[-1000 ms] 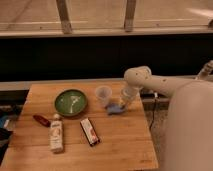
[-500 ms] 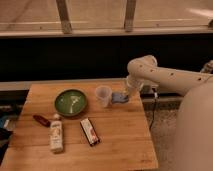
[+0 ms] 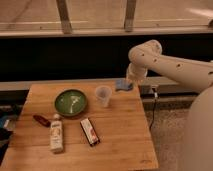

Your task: Place the white sponge in the ceramic cup

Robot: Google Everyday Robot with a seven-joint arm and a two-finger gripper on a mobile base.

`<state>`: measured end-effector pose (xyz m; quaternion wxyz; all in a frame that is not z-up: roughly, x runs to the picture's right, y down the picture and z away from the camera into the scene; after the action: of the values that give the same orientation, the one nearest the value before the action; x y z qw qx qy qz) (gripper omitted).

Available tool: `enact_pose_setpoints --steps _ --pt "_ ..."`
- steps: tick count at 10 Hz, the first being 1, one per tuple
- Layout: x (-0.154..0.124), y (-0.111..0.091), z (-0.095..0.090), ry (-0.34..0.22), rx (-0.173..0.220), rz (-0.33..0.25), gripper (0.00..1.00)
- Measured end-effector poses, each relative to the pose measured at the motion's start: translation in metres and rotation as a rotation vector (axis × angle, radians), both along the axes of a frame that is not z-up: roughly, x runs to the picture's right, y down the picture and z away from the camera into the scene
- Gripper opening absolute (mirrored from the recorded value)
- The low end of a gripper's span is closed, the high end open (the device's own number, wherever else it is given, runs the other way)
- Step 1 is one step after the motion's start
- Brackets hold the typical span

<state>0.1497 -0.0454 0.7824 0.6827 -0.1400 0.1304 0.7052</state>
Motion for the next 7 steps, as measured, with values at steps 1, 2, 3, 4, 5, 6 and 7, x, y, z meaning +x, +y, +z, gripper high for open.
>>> enact_pose_setpoints --steps 1,2,3,4,5,6,7 --pt "0.000 -0.012 -0.007 0.019 0.023 -0.016 0.00" --pt "-0.002 -0.022 -0.011 0.034 0.043 -0.037 0.00" --pt "-0.006 -0.025 -0.012 0.038 0.051 -0.052 0.00" --pt "-0.010 -0.027 -0.013 0.040 0.059 -0.070 0.00" --pt "-0.015 -0.025 -0.014 0.036 0.063 -0.084 0.00" --pt "-0.019 -0.022 -0.015 0.030 0.065 -0.095 0.00" --pt "-0.024 -0.018 -0.016 0.022 0.064 -0.108 0.00"
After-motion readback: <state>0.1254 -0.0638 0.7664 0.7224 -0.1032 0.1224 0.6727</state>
